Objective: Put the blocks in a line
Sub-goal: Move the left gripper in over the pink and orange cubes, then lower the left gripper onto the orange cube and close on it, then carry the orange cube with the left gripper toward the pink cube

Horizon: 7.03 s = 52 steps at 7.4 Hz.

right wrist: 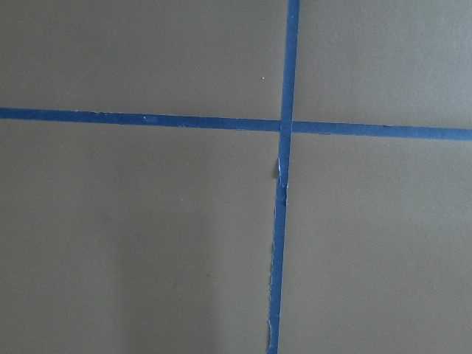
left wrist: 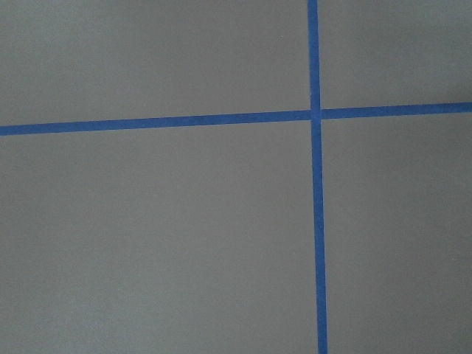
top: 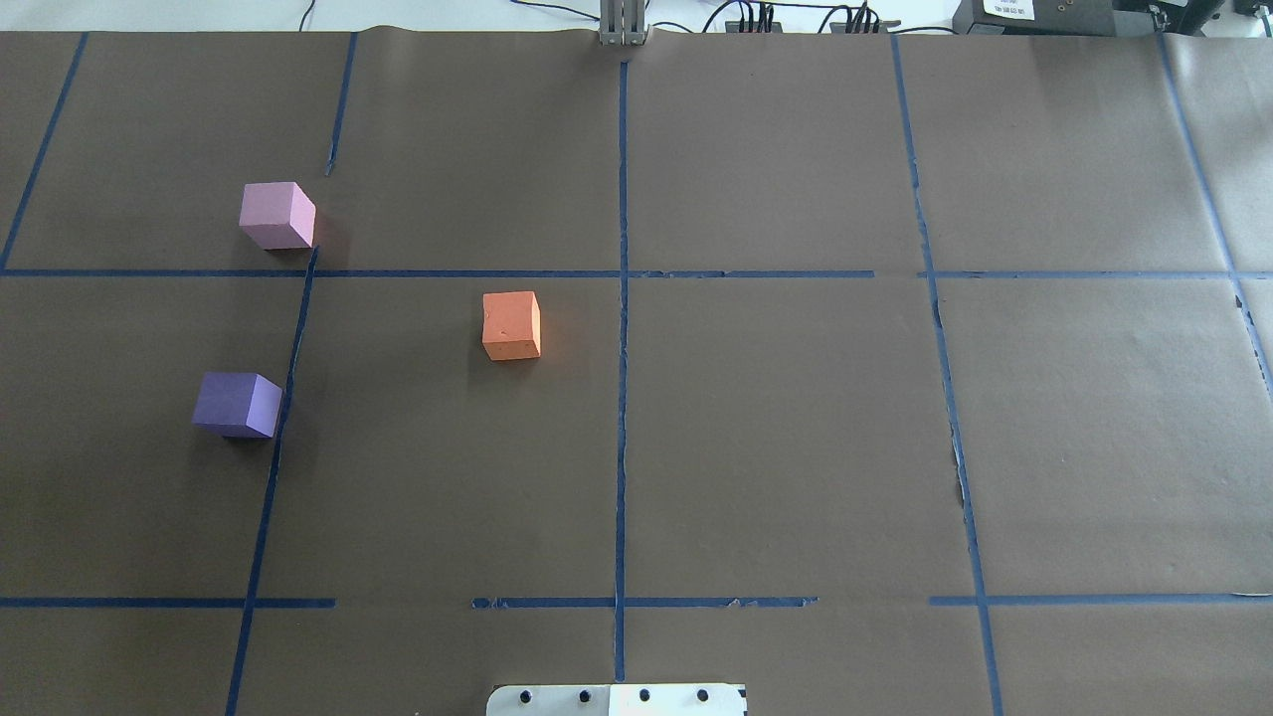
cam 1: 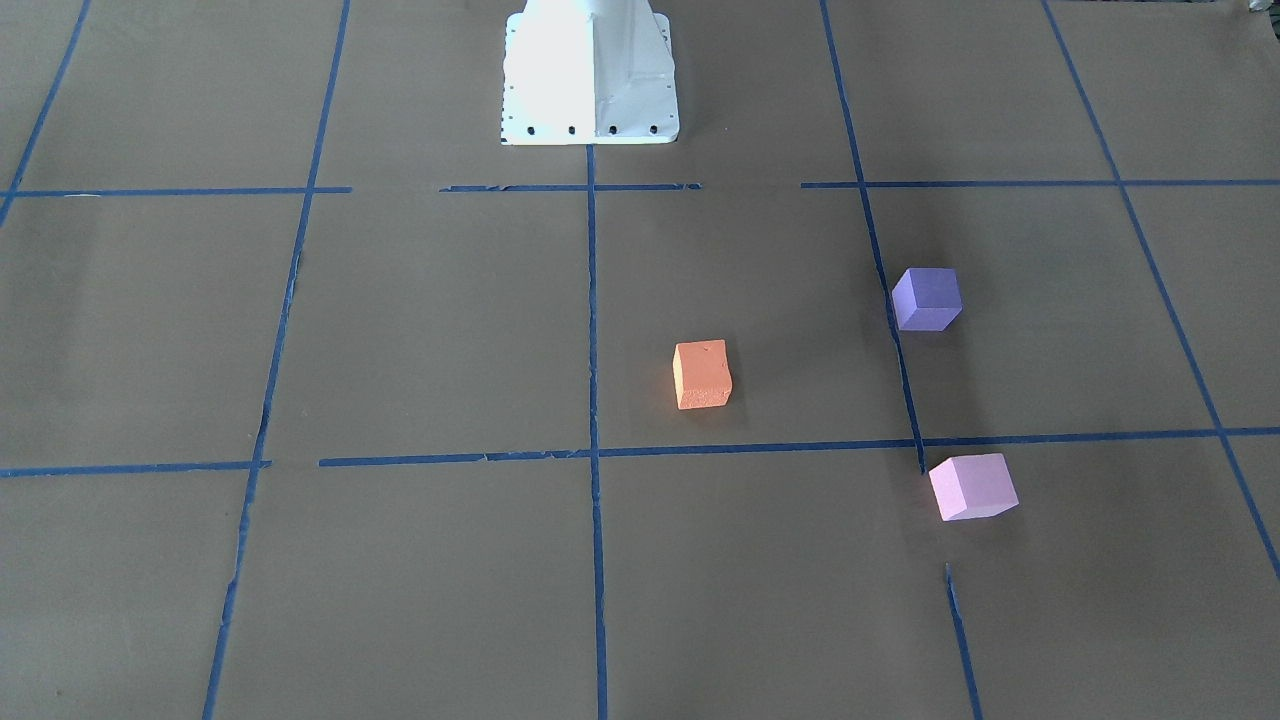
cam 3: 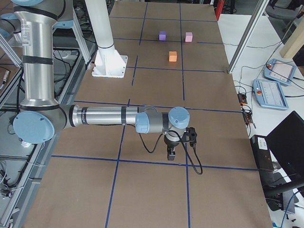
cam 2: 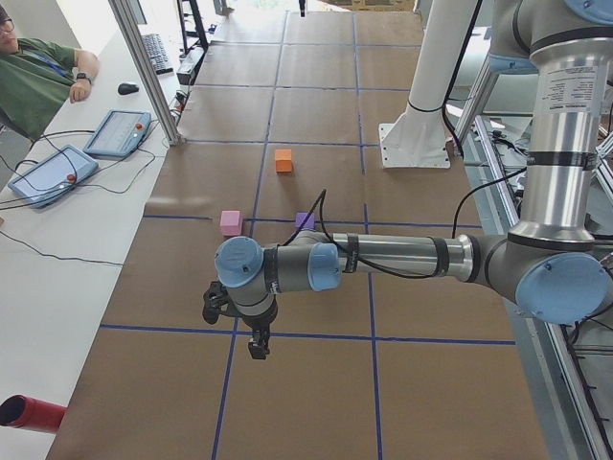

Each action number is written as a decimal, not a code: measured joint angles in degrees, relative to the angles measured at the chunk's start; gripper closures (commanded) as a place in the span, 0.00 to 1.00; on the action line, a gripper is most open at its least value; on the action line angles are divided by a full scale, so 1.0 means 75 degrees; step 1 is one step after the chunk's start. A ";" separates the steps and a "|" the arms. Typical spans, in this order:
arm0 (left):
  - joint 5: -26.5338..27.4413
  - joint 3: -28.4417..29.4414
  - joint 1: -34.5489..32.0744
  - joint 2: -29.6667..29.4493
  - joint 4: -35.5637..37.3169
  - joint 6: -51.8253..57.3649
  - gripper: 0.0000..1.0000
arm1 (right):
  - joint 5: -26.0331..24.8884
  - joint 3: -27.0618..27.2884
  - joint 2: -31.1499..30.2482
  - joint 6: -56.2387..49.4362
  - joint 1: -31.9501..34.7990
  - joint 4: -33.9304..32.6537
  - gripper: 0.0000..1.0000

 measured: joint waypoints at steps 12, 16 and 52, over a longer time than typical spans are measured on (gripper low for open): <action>-0.0778 -0.2191 0.2169 -0.1798 0.0133 -0.3167 0.00 | 0.0004 0.0005 -0.0001 0.0000 -0.0005 0.0000 0.00; -0.0635 -0.2081 0.3944 -0.3457 0.0040 -0.5917 0.00 | 0.0000 0.0006 0.0005 0.0000 0.0000 0.0000 0.00; 0.2624 -0.2713 0.6267 -0.3147 -0.0541 -0.8695 1.00 | 0.0005 0.0001 -0.0003 0.0000 -0.0006 0.0000 0.00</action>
